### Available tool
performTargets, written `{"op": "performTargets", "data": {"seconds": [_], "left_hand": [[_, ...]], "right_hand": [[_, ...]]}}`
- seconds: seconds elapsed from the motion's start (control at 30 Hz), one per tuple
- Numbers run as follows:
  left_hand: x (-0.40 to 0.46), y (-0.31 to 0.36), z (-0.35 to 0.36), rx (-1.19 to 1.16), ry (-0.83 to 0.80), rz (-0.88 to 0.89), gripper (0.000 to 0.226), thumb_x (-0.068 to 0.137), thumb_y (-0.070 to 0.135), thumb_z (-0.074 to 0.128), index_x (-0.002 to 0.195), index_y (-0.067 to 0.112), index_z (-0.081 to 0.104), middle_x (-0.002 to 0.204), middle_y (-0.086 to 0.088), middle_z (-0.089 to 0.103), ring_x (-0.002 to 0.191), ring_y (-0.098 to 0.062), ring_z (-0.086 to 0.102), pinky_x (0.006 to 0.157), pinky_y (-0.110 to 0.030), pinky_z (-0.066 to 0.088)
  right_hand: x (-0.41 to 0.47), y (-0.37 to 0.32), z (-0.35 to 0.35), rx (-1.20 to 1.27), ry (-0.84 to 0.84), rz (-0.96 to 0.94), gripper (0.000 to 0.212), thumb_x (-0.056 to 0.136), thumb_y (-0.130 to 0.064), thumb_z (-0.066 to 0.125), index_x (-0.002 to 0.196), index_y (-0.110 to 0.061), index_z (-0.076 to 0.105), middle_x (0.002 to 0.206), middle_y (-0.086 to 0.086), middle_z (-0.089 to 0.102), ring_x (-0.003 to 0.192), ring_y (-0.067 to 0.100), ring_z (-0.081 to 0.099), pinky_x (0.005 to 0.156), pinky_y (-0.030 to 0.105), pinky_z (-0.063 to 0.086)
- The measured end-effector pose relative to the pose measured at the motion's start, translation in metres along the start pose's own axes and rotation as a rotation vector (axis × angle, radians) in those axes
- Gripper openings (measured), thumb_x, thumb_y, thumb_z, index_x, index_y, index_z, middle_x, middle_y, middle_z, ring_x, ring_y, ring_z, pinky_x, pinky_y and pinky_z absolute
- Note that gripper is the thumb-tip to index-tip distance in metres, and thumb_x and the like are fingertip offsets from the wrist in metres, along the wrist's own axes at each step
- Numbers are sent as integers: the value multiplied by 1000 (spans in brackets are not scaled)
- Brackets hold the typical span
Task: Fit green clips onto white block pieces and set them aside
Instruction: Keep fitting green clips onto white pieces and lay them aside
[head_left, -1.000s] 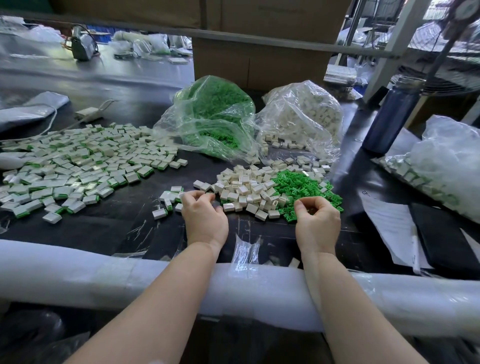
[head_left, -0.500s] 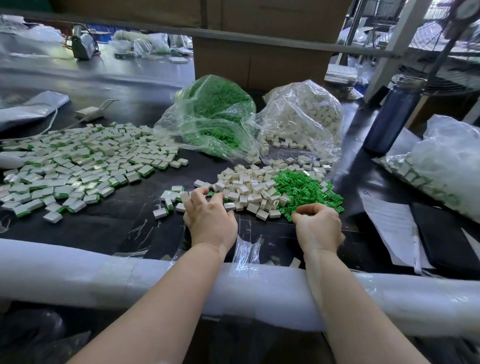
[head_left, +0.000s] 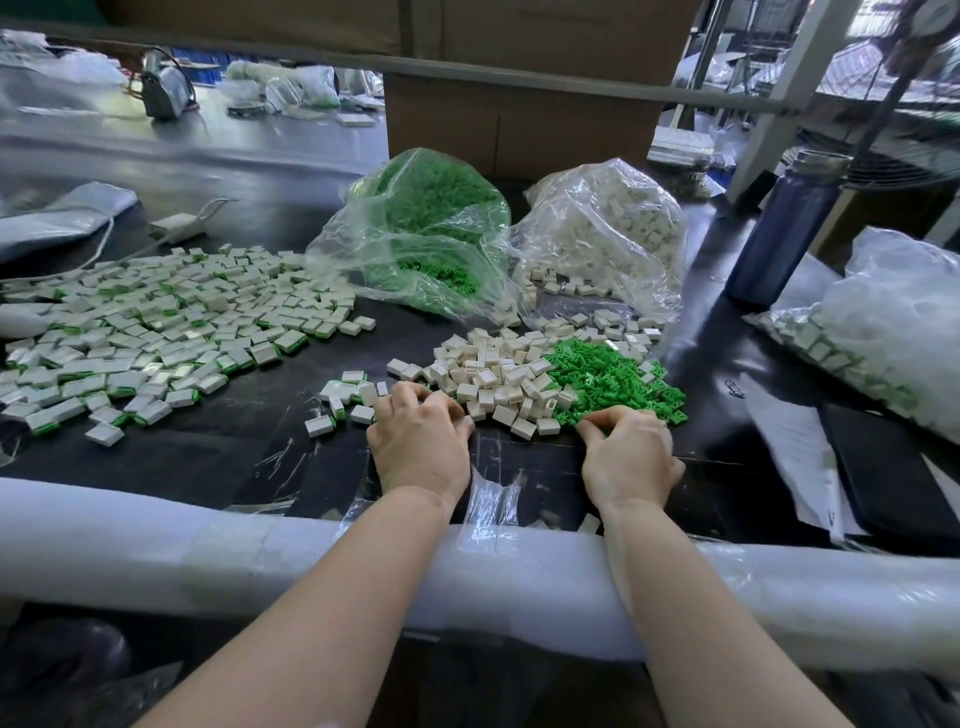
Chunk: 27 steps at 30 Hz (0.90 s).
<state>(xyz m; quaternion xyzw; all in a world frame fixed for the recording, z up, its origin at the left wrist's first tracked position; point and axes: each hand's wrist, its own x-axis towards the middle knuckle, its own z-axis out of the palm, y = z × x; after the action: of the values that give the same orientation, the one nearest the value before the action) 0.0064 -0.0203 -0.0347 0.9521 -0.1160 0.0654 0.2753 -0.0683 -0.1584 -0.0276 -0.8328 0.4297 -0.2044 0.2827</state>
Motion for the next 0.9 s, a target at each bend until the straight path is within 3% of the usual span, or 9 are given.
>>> {"op": "performTargets", "data": {"seconds": [0.13, 0.27, 0.4, 0.5, 0.63, 0.77, 0.9], "left_hand": [[-1, 0, 0, -15, 46, 24, 24, 90, 39, 54, 104, 21, 62, 120, -1, 41, 115, -20, 30, 96, -33, 29], [-3, 2, -2, -237, 82, 112, 21, 91, 30, 55, 103, 14, 61, 116, -3, 44, 110, -19, 38, 94, -26, 31], [-6, 7, -7, -475, -36, 247, 13, 91, 22, 56, 99, 12, 58, 100, 1, 53, 81, -9, 51, 80, -22, 44], [-8, 9, -9, -545, -151, 316, 8, 88, 17, 61, 95, 15, 58, 87, 6, 58, 76, -6, 52, 78, -20, 47], [-8, 9, -9, -696, -295, 252, 17, 83, 8, 66, 96, 17, 61, 94, -3, 64, 87, -18, 62, 82, -21, 52], [-8, 7, -11, -840, -376, 240, 20, 82, 3, 67, 84, 22, 63, 84, 1, 64, 78, -10, 59, 75, -15, 52], [-6, 6, -11, -874, -406, 231, 19, 84, 3, 65, 84, 22, 64, 78, 2, 62, 73, -7, 58, 71, -16, 52]], "right_hand": [[0, 0, 1, 41, 44, -44, 14, 92, -27, 55, 99, -19, 64, 114, 3, 53, 116, 22, 40, 93, 38, 28], [-5, -4, 1, 293, 89, -219, 10, 95, -17, 51, 95, -10, 59, 92, 3, 59, 91, 23, 53, 76, 29, 36], [-9, -8, 0, 428, 25, -287, 7, 94, -12, 52, 91, -11, 58, 81, 1, 64, 80, 24, 62, 76, 40, 49], [-8, -7, 1, 466, -33, -302, 6, 91, -11, 57, 87, -15, 60, 80, 0, 64, 80, 22, 63, 79, 45, 52], [-7, -5, 2, 565, -133, -303, 11, 83, -6, 67, 90, -14, 63, 82, -2, 66, 79, 16, 63, 78, 31, 54], [-8, -7, 1, 619, -247, -330, 23, 78, 4, 68, 83, -17, 66, 78, -6, 67, 74, 8, 63, 73, 13, 50], [-10, -9, -1, 641, -309, -375, 18, 79, 6, 65, 80, -12, 67, 78, -3, 66, 73, 4, 61, 72, 10, 48]]}}
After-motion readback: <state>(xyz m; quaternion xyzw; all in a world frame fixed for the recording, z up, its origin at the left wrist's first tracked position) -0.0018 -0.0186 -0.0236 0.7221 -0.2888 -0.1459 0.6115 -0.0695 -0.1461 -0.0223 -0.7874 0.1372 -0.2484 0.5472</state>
